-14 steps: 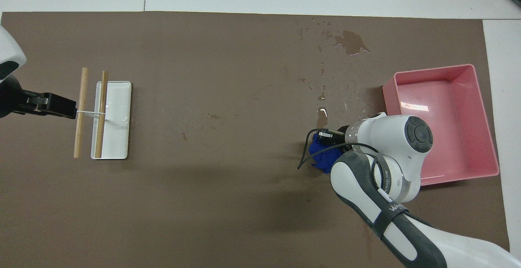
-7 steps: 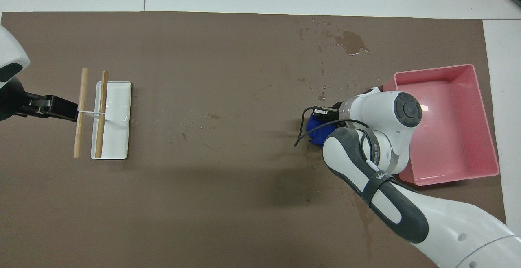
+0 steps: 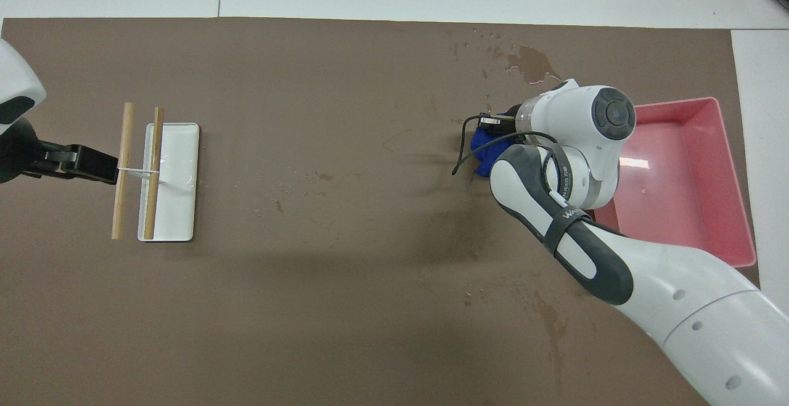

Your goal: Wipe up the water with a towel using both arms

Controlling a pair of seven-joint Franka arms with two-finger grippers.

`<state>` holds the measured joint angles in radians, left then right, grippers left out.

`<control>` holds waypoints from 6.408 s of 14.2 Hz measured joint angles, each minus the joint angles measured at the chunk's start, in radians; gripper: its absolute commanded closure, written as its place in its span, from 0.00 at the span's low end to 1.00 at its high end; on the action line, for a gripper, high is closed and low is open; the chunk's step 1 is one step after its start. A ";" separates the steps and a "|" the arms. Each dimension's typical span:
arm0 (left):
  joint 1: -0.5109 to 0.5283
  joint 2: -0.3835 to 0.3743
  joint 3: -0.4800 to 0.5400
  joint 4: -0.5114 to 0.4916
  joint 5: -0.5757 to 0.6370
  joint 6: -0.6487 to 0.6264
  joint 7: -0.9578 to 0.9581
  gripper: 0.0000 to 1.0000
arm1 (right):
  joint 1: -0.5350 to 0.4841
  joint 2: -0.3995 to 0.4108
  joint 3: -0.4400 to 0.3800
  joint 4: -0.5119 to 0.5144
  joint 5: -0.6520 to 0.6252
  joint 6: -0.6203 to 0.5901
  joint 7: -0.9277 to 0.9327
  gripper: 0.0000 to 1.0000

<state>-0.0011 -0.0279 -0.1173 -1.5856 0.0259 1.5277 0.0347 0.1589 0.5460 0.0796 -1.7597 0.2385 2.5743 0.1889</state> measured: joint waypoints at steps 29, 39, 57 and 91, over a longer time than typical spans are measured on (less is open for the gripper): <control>0.000 -0.001 0.000 0.000 0.000 -0.002 0.000 0.00 | 0.121 -0.067 0.019 -0.109 0.172 -0.135 0.354 1.00; 0.000 -0.001 0.000 0.000 0.000 -0.002 0.000 0.00 | -0.011 -0.358 0.012 -0.309 0.158 -0.389 0.225 1.00; 0.000 -0.001 0.000 0.000 0.000 -0.003 0.000 0.00 | -0.400 -0.544 0.020 -0.070 -0.340 -0.766 -0.378 0.01; 0.000 -0.001 0.000 -0.001 0.000 -0.003 0.000 0.00 | -0.211 -0.560 0.060 0.325 -0.261 -1.250 -0.269 0.00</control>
<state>-0.0011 -0.0291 -0.1173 -1.5861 0.0259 1.5248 0.0347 -0.0516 -0.0138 0.1393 -1.4343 -0.0229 1.3247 -0.0805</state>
